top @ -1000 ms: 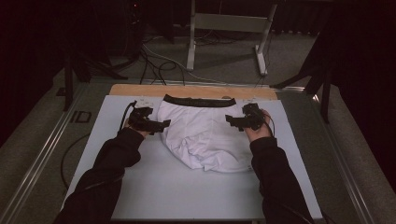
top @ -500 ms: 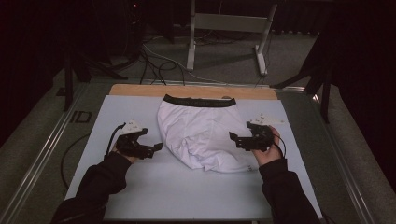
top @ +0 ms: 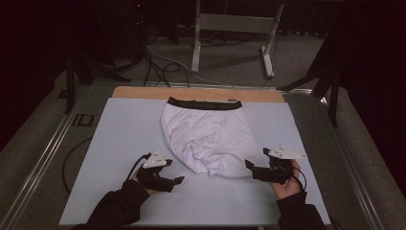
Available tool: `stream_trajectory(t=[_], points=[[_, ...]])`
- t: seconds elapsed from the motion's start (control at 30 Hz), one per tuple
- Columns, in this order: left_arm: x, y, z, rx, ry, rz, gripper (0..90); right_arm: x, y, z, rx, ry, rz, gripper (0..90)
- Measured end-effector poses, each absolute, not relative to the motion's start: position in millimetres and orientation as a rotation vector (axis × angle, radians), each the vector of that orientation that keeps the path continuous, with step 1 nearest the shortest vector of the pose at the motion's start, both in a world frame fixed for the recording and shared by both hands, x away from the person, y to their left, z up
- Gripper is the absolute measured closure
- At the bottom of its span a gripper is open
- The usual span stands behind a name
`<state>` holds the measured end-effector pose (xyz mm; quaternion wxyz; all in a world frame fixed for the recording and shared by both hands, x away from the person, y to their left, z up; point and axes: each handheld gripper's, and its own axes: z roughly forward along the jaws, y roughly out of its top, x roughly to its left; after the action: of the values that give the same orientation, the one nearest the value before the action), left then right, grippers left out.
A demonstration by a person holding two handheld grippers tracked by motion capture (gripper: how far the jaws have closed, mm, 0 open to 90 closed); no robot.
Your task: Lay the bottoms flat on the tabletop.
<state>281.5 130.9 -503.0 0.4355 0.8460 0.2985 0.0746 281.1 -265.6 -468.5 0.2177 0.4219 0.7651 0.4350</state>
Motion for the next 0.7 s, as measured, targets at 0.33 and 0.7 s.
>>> stream_trajectory(t=[0.33, 0.7], points=[[297.4, 85.2, -518.7, 2.21, 0.745, 0.176, 31.3, 276.5, -272.1, -470.4, 1.184, 2.11, 1.209, 14.9], [308.1, 68.4, -522.0, 2.238, 0.851, 0.318, 54.8, 277.7, -271.2, -472.0, 1.18, 2.114, 1.203, 14.9]])
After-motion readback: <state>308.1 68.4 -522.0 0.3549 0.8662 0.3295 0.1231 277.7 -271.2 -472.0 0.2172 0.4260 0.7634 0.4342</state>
